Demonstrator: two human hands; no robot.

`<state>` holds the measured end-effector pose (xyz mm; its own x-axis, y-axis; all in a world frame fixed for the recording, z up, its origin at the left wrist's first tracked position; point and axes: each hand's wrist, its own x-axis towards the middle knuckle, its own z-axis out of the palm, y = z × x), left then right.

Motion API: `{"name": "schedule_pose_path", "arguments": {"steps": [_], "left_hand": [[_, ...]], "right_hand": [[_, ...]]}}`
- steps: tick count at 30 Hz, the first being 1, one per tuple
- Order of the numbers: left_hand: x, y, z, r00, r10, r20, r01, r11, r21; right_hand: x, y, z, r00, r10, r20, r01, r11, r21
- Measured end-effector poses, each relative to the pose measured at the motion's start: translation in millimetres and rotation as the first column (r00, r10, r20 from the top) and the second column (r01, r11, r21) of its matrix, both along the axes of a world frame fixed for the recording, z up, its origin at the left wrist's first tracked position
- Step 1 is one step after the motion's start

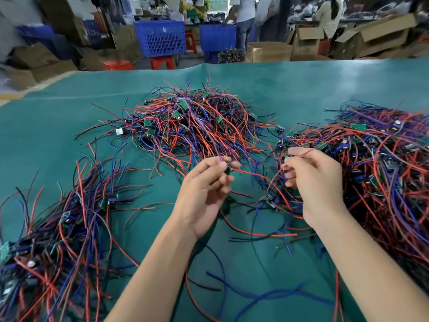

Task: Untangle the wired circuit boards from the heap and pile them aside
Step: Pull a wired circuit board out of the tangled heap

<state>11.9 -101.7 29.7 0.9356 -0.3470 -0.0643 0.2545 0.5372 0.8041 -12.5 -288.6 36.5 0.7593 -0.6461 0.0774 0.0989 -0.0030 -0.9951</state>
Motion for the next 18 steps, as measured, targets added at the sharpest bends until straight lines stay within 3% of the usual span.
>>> {"name": "schedule_pose_path", "arguments": {"steps": [5, 10, 12, 14, 18], "left_hand": [[0.2, 2.3, 3.5, 0.997, -0.073, -0.024, 0.07, 0.992, -0.107], [2.0, 5.2, 6.3, 0.968, -0.064, -0.243, -0.021, 0.943, -0.332], [2.0, 7.8, 8.0, 0.959, -0.101, -0.264, -0.011, 0.92, -0.392], [1.3, 8.0, 9.0, 0.961, -0.159, -0.228, 0.06, 0.919, -0.389], [-4.6, 0.7, 7.8, 0.954, -0.279, -0.11, 0.256, 0.948, -0.188]], "right_hand": [[2.7, -0.5, -4.1, 1.0, 0.003, 0.008, -0.002, 0.999, -0.041], [4.0, -2.7, -5.7, 0.999, 0.04, 0.007, -0.04, 0.999, 0.004], [2.3, -4.3, -5.2, 0.997, 0.08, 0.006, -0.08, 0.997, -0.003], [0.7, -4.8, -6.6, 0.991, 0.131, -0.012, -0.132, 0.987, -0.095], [-4.3, 4.2, -9.6, 0.982, 0.17, -0.082, -0.189, 0.881, -0.434]]}}
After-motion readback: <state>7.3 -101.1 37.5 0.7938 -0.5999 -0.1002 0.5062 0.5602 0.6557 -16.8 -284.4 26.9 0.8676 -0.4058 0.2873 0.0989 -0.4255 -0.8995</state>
